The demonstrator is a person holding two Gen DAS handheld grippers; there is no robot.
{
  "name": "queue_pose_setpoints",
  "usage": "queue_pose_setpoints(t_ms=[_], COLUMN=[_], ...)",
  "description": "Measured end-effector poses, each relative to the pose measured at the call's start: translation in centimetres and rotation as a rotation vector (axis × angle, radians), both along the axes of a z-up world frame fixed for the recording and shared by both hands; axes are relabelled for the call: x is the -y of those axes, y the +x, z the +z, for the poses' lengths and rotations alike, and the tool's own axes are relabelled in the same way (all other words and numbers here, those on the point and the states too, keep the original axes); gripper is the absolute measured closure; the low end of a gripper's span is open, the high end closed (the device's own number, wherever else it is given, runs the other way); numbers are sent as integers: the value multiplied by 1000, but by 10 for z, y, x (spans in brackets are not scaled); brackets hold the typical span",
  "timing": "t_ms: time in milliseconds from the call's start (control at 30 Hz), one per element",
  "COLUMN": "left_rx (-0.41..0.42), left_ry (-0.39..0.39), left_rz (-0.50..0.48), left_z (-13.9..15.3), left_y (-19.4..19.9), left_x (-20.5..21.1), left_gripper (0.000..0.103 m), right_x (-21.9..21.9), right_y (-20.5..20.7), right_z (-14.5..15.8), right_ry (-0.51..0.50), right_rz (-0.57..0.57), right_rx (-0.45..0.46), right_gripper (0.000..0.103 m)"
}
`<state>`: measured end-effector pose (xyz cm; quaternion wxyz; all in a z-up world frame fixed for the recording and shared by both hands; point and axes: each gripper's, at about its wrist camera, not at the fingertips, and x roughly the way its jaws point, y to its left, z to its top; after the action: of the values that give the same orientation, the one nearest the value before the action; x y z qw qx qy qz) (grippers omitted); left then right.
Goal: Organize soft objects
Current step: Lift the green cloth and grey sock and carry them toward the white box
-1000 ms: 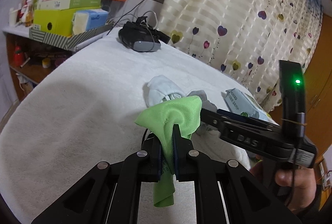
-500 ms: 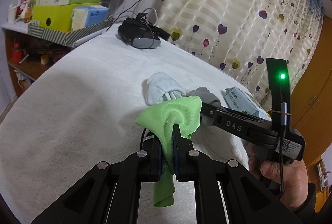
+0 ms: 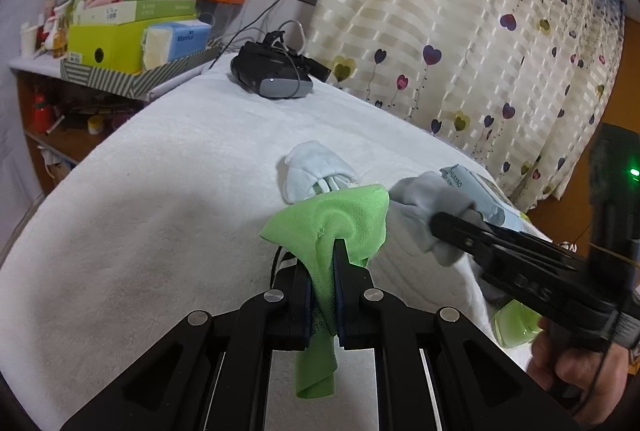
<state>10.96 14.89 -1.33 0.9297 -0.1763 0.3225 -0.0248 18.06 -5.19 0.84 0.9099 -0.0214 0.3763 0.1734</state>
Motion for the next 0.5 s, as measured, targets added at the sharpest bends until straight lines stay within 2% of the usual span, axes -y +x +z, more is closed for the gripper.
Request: queue_pose_setpoints(t_ms=[267,500], left_rx=[9,54], left_ry=[43,96], left_rz=[-15,-42], left_z=[16,41], left_y=[-13,-32], left_x=[22,51], left_gripper=[95,95], right_x=[17,40], right_y=[-36,-67], right_z=[14,29], right_ry=[15,48], right_rz=[28,25], right_rx=[39,86], right_gripper=[75,75])
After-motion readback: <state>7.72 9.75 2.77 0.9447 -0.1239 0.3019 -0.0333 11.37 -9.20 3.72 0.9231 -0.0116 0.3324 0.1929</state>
